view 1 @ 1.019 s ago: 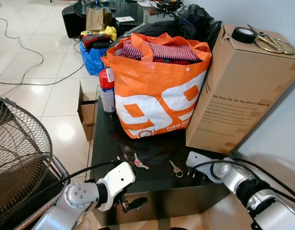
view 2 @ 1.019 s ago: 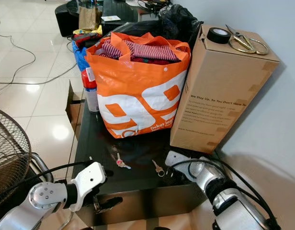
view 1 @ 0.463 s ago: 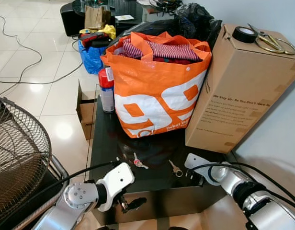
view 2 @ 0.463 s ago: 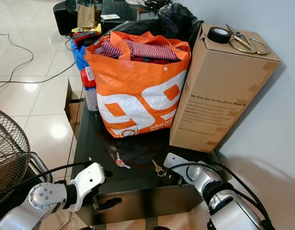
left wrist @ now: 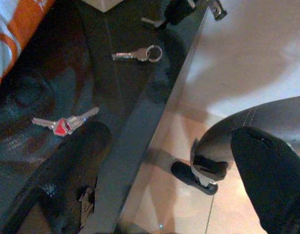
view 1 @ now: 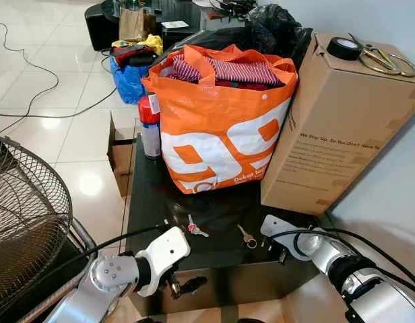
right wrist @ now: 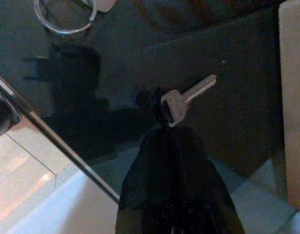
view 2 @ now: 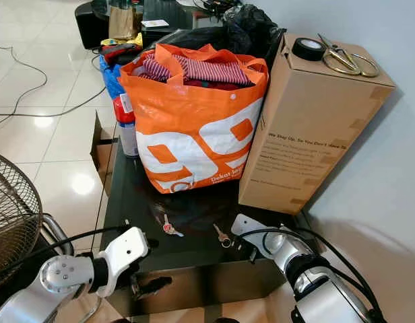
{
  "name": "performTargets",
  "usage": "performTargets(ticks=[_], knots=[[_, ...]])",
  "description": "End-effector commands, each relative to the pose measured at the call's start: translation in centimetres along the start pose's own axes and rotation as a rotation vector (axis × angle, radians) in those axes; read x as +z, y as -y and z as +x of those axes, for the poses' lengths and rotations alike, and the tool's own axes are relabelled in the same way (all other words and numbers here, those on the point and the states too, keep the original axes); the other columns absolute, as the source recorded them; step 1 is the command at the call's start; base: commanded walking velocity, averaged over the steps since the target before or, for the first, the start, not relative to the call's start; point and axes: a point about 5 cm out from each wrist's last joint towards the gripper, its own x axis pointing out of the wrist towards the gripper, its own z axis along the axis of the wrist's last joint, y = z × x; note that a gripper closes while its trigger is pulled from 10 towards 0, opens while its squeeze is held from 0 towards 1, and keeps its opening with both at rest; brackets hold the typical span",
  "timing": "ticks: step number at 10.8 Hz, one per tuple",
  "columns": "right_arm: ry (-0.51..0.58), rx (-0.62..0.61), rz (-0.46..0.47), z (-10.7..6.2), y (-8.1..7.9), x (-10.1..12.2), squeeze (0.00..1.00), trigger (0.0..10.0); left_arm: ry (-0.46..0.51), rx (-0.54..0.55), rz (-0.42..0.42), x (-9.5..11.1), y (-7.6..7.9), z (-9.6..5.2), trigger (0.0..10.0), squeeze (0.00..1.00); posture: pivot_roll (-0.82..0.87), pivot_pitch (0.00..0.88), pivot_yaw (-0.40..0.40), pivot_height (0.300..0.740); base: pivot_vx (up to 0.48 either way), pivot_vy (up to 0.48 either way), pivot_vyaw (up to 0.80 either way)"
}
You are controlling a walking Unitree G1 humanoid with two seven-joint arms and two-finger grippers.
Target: Hang keys on a hook
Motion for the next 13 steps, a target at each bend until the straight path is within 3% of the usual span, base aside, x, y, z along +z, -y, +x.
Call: performTargets(ticks=[1, 3, 5, 6, 8, 10, 13], knots=[[0.014, -0.024, 0.000, -0.4, 1.1, 0.3, 0.00, 0.0, 0.017, 0.001, 0.015, 0.7, 0.0, 0.1, 10.0, 0.00, -0.17, 0.000, -0.096, 0.740, 0.000, 0.000, 0.00], [0.117, -0.009, 0.035, -1.2, 2.6, 1.5, 0.00, 0.0, 0.025, 0.012, 0.018, 0.9, -0.3, 0.3, 10.0, 0.00, -0.17, 0.000, -0.090, 0.740, 0.000, 0.000, 0.00], [0.260, 0.054, 0.240, -2.7, 3.6, 1.9, 0.00, 0.0, 0.045, 0.025, 0.009, 1.2, -0.7, 0.5, 10.0, 0.00, -0.19, 0.000, -0.077, 0.740, 0.000, 0.000, 0.00], [0.422, 0.115, 0.381, -4.9, 3.6, 1.7, 0.00, 0.0, 0.068, 0.033, 0.002, 1.5, -1.2, 0.8, 10.0, 0.00, -0.19, 0.000, -0.068, 0.740, 0.000, 0.000, 0.00], [0.618, 0.161, 0.693, -10.1, 2.2, 0.7, 0.00, 0.0, 0.182, 0.096, -0.041, 3.5, -1.9, 0.8, 10.0, 0.00, -0.19, 0.000, -0.053, 0.740, 0.000, 0.000, 0.00], [0.749, 0.111, 0.894, -13.7, 1.4, 1.3, 0.00, 0.0, 0.311, 0.202, -0.109, 5.6, -2.9, 0.5, 10.0, 0.00, -0.18, 0.000, -0.037, 0.740, 0.000, 0.000, 0.00], [0.801, 0.037, 1.053, -16.0, 0.2, 2.1, 0.00, 0.0, 0.349, 0.325, -0.111, 6.3, -3.6, 0.4, 10.0, 0.00, -0.13, 0.000, -0.038, 0.740, 0.000, 0.000, 0.00]])
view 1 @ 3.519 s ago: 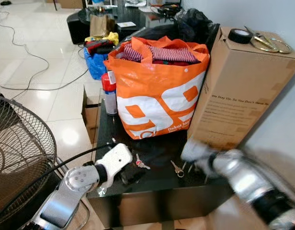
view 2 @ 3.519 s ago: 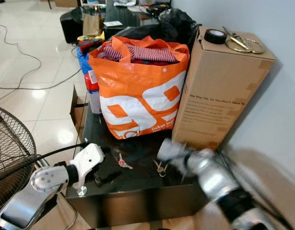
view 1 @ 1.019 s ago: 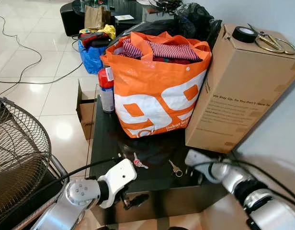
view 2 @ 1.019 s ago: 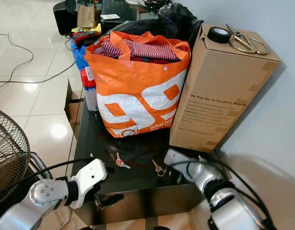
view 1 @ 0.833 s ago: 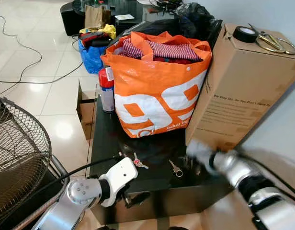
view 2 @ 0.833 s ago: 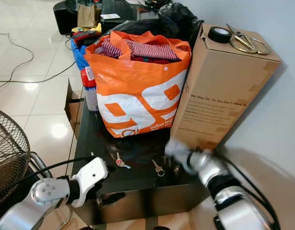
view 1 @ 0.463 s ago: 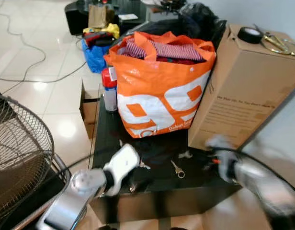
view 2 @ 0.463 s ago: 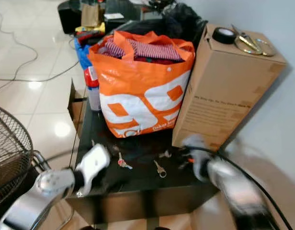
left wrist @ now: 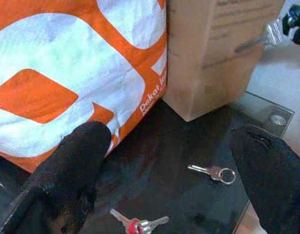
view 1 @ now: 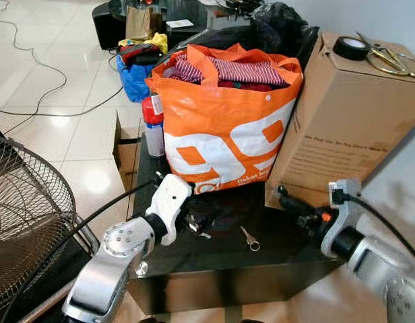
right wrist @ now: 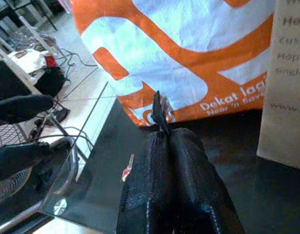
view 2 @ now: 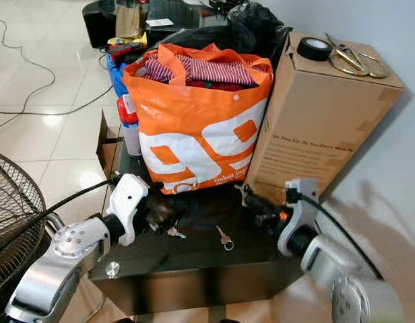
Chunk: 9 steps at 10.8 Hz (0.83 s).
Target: Hang keys on a hook
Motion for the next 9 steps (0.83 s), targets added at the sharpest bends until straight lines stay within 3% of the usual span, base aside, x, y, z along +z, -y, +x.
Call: performTargets(ticks=[1, 2, 3, 4, 5, 6, 7, 8, 9], knots=[[0.024, -0.039, 0.019, -0.5, -0.2, 0.3, 0.00, 0.0, 0.017, 0.024, 0.015, 0.3, -0.1, -0.3, 10.0, 0.00, -0.12, 0.000, -0.040, 0.740, 0.000, 0.000, 0.00], [0.040, -0.055, 0.042, -0.5, -0.7, 0.5, 0.00, 0.0, 0.015, 0.041, 0.027, 0.3, -0.3, -0.4, 10.0, 0.00, -0.11, 0.000, -0.040, 0.740, 0.000, 0.000, 0.00], [0.023, -0.085, 0.005, 0.1, -0.8, 0.5, 0.00, 0.0, 0.005, 0.059, 0.056, 0.1, -0.7, -0.2, 10.0, 0.00, -0.11, 0.000, -0.039, 0.740, 0.000, 0.000, 0.00], [-0.024, -0.104, -0.078, 0.9, -0.8, 0.4, 0.00, 0.0, -0.017, 0.046, 0.093, -0.1, -0.8, -0.1, 10.0, 0.00, -0.11, 0.000, -0.037, 0.740, 0.000, 0.000, 0.00], [-0.103, -0.142, -0.208, 2.8, -0.2, 0.3, 0.00, 0.0, -0.095, -0.008, 0.172, -0.9, -0.7, 0.0, 10.0, 0.00, -0.12, 0.000, -0.036, 0.740, 0.000, 0.000, 0.00], [-0.134, -0.152, -0.302, 3.4, 0.0, 0.2, 0.00, 0.0, -0.119, -0.022, 0.192, -1.3, -0.8, -0.1, 10.0, 0.00, -0.12, 0.000, -0.030, 0.740, 0.000, 0.000, 0.00], [-0.217, -0.146, -0.506, 6.3, 0.6, -0.5, 0.00, 0.0, -0.191, -0.082, 0.242, -2.3, -0.7, -0.5, 10.0, 0.00, -0.13, 0.000, -0.031, 0.740, 0.000, 0.000, 0.00], [-0.286, -0.121, -0.602, 8.1, 0.8, -1.7, 0.00, 0.0, -0.209, -0.114, 0.251, -2.6, -0.5, -0.9, 10.0, 0.00, -0.14, 0.000, -0.029, 0.740, 0.000, 0.000, 0.00], [-0.355, -0.091, -0.639, 9.5, 0.9, -3.6, 0.00, 0.0, -0.234, -0.134, 0.250, -3.0, -0.3, -1.2, 10.0, 0.00, -0.15, 0.000, -0.033, 0.740, 0.000, 0.000, 0.00]])
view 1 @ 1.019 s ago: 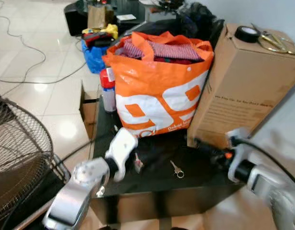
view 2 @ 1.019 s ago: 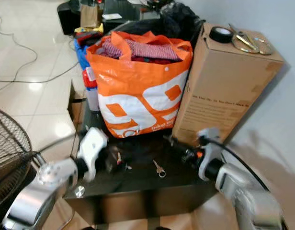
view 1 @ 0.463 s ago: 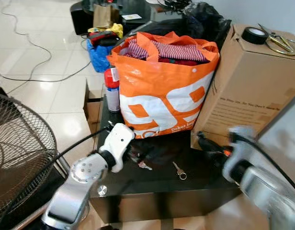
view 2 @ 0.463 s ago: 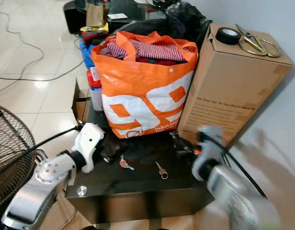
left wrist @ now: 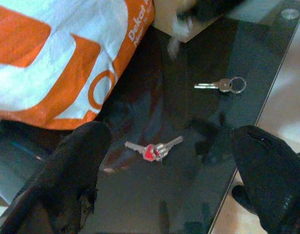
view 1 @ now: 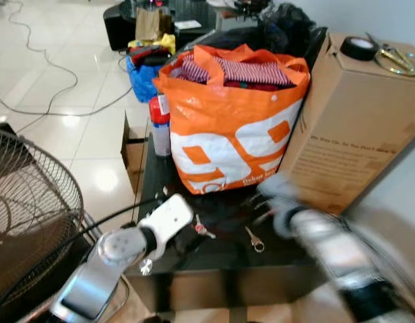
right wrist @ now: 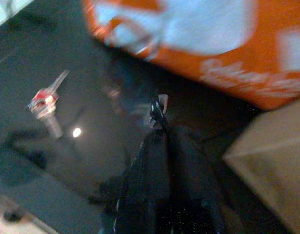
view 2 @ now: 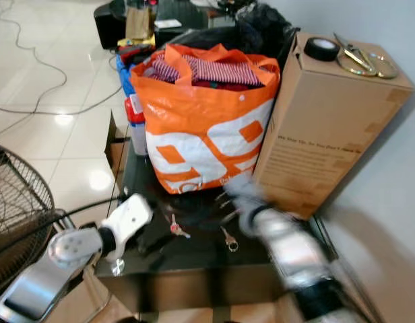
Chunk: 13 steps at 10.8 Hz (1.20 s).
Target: Hang keys on a hook
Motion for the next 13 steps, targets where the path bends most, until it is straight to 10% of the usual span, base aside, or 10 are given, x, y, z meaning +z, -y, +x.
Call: performTargets(ticks=[1, 6, 7, 8, 9, 10, 13], knots=[[-0.023, 0.026, -0.039, 1.0, -0.4, -0.7, 0.00, 0.0, -0.018, -0.027, 0.009, -0.1, 0.5, -0.2, 10.0, 0.00, -0.14, 0.000, -0.043, 0.740, 0.000, 0.000, 0.00], [-0.169, 0.149, -0.252, 4.2, -4.2, -5.7, 0.00, 0.0, -0.086, -0.063, -0.020, -1.6, 1.7, -1.9, 10.0, 0.00, -0.11, 0.000, -0.081, 0.740, 0.000, 0.000, 0.00], [-0.156, 0.144, -0.253, 4.6, -4.4, -5.5, 0.00, 10.0, -0.091, -0.067, -0.029, -1.7, 1.9, -2.0, 10.0, 0.00, -0.11, 0.000, -0.087, 0.740, 0.000, 0.000, 0.00], [-0.146, 0.138, -0.241, 4.8, -4.4, -5.4, 0.00, 10.0, -0.094, -0.070, -0.035, -1.8, 2.1, -2.0, 10.0, 0.00, -0.11, 0.000, -0.090, 0.740, 0.000, 0.000, 0.00], [-0.149, 0.148, -0.253, 4.9, -4.5, -5.5, 0.17, 10.0, -0.103, -0.074, -0.044, -1.9, 2.2, -2.0, 10.0, 0.00, -0.11, 0.000, -0.095, 0.740, 0.000, 0.000, 0.00], [-0.143, 0.153, -0.255, 5.0, -4.6, -5.6, 1.00, 10.0, -0.112, -0.083, -0.058, -2.0, 2.6, -2.0, 10.0, 0.00, -0.12, 0.000, -0.103, 0.740, 0.000, 0.000, 0.00], [-0.125, 0.192, -0.280, 5.0, -4.3, -5.5, 1.00, 10.0, -0.116, -0.092, -0.075, -2.2, 3.0, -1.7, 10.0, 0.00, -0.13, 0.000, -0.108, 0.740, 0.000, 0.000, 0.00]])
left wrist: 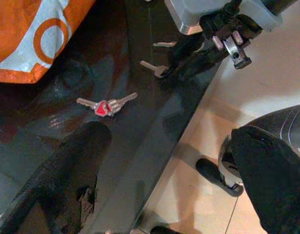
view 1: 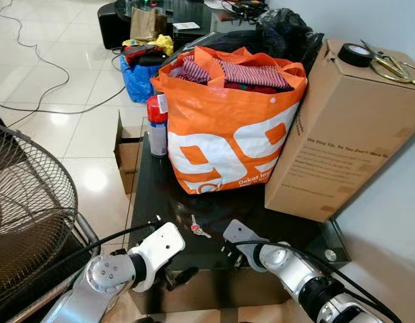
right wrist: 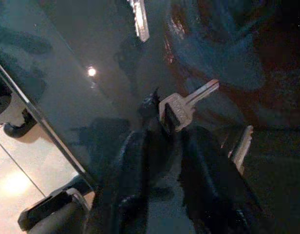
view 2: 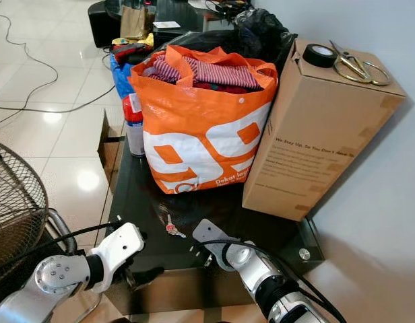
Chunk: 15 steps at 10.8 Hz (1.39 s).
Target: Hang keys on a hook
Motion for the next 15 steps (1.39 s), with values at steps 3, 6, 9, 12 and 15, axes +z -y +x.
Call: performTargets(ticks=[3, 6, 9, 12, 15], knots=[[0.015, 0.039, 0.125, -0.6, 0.7, -0.5, 1.00, 10.0, 0.008, -0.015, -0.005, 0.2, 0.3, 0.6, 10.0, 0.00, -0.14, 0.000, -0.111, 0.740, 0.000, 0.000, 0.00], [-0.023, 0.001, 0.021, -0.7, 1.0, -1.1, 0.68, 10.0, 0.018, -0.016, -0.004, 0.4, 0.5, 0.7, 10.0, 0.00, -0.14, 0.000, -0.112, 0.740, 0.000, 0.000, 0.00], [-0.049, -0.008, -0.161, -0.3, 0.4, -1.1, 0.00, 3.1, 0.027, -0.016, -0.003, 1.0, 0.6, 0.6, 10.0, 0.00, -0.14, 0.000, -0.116, 0.740, 0.000, 0.000, 0.00], [-0.043, -0.011, -0.164, -0.2, 0.2, -1.2, 0.00, 0.0, 0.028, -0.017, -0.003, 1.3, 0.7, 0.5, 10.0, 0.00, -0.14, 0.000, -0.123, 0.740, 0.000, 0.000, 0.00], [-0.033, -0.004, -0.173, 0.2, -0.3, -0.9, 0.00, 0.0, 0.022, -0.015, -0.004, 1.2, 0.8, 0.4, 10.0, 0.00, -0.13, 0.000, -0.129, 0.740, 0.000, 0.000, 0.00]])
